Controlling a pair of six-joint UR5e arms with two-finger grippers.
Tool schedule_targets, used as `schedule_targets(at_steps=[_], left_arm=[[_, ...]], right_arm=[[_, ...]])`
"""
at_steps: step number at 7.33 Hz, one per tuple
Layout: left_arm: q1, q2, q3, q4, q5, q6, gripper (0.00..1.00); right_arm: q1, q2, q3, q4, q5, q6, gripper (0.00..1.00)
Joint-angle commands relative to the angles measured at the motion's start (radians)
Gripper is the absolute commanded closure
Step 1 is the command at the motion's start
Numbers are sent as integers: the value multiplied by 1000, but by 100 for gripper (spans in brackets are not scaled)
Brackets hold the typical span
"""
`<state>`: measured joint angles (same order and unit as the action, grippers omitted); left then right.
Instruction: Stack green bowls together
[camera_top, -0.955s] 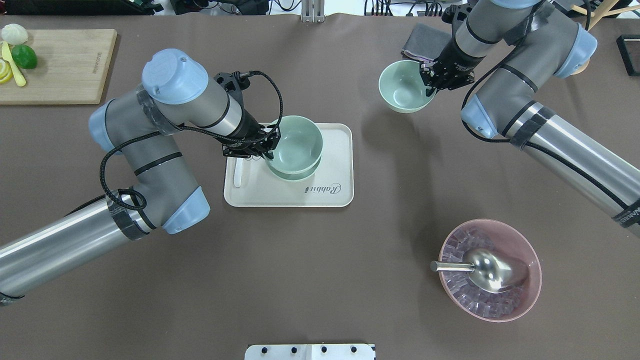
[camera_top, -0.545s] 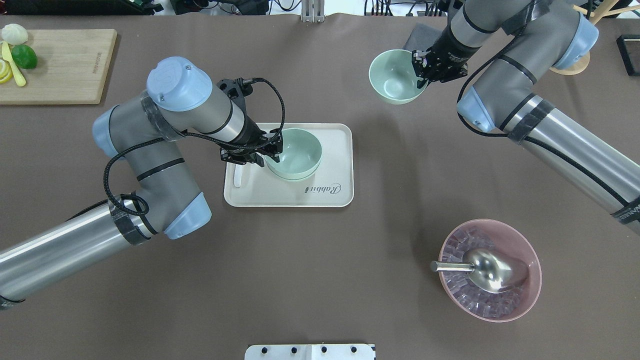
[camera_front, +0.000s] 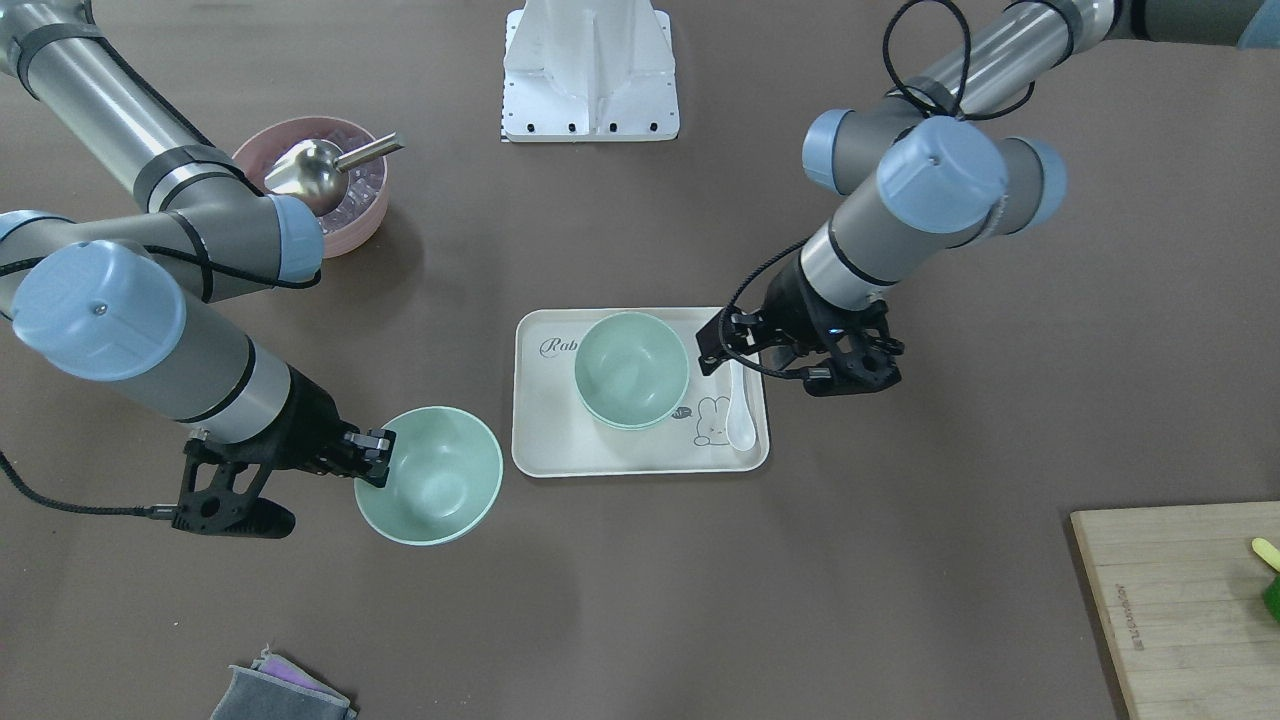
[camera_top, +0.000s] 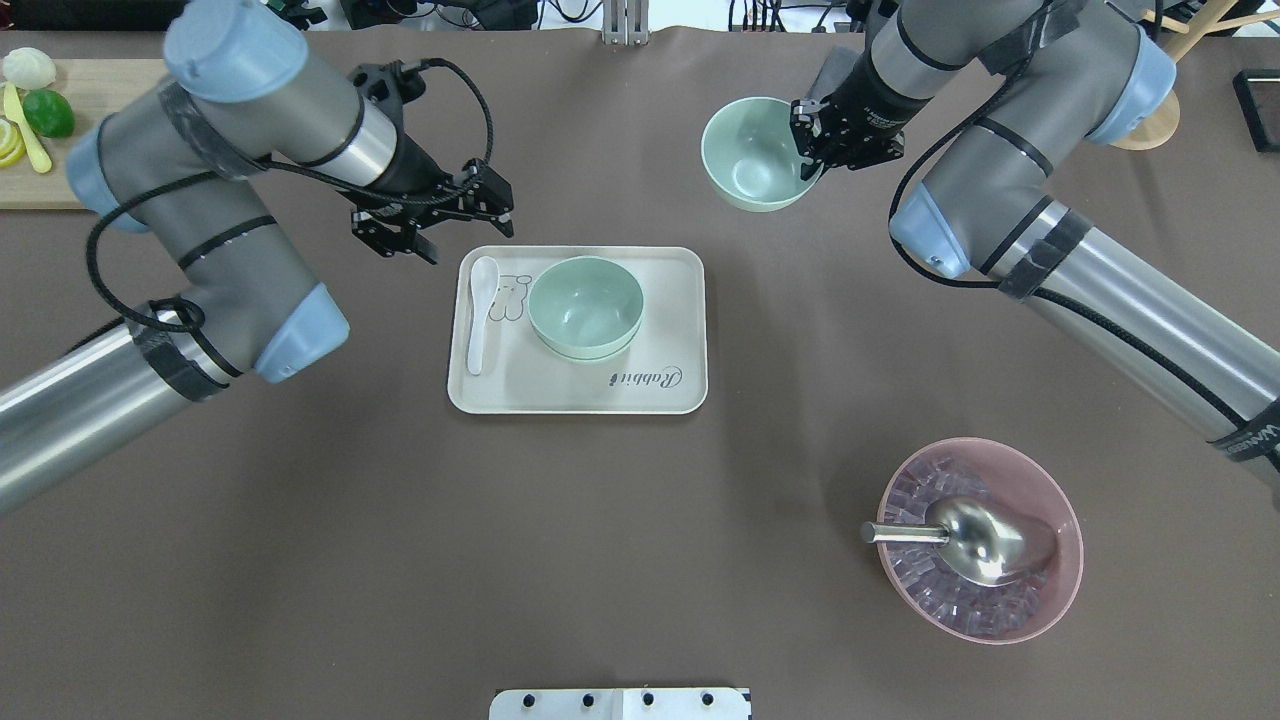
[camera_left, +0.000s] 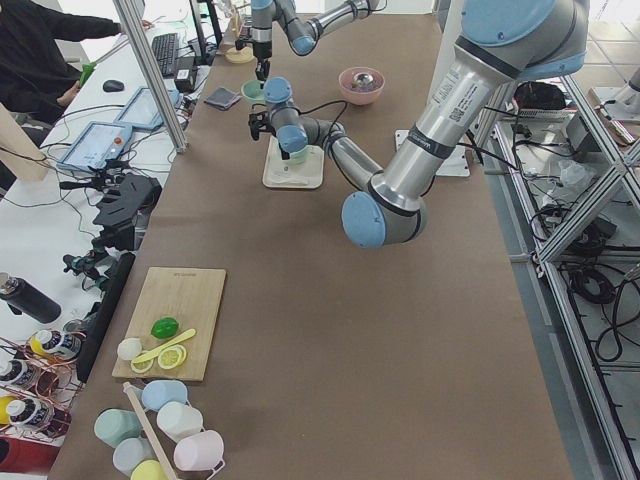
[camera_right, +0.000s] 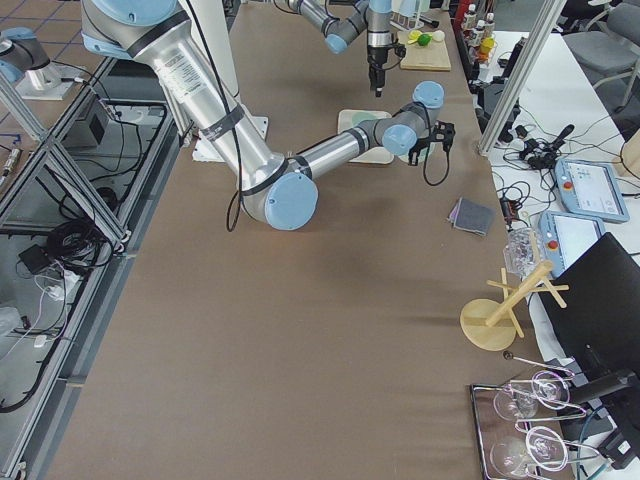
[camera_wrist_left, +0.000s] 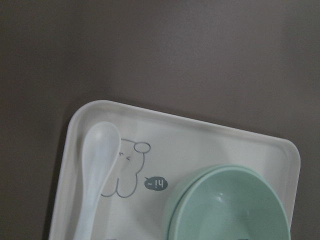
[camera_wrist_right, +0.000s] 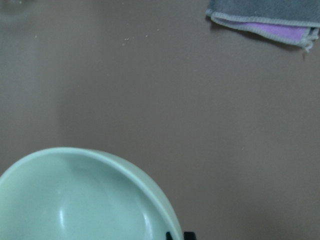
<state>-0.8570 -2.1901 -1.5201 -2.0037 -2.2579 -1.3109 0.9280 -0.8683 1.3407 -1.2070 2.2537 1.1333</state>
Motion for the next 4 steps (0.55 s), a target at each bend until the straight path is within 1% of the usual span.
schedule_targets(at_steps=[1, 2, 3, 4], left_arm=[[-89, 59, -11, -1, -49, 114, 3], [-137, 81, -11, -1, -90, 187, 3], [-189, 107, -9, -1, -129, 270, 2], [-217, 140, -8, -1, -140, 332, 2]], right_arm=[[-102, 30, 32, 1, -86, 90, 100], [-142, 52, 32, 0, -120, 123, 100], [-170, 67, 35, 0, -134, 147, 100], [-190, 83, 37, -2, -140, 176, 100]])
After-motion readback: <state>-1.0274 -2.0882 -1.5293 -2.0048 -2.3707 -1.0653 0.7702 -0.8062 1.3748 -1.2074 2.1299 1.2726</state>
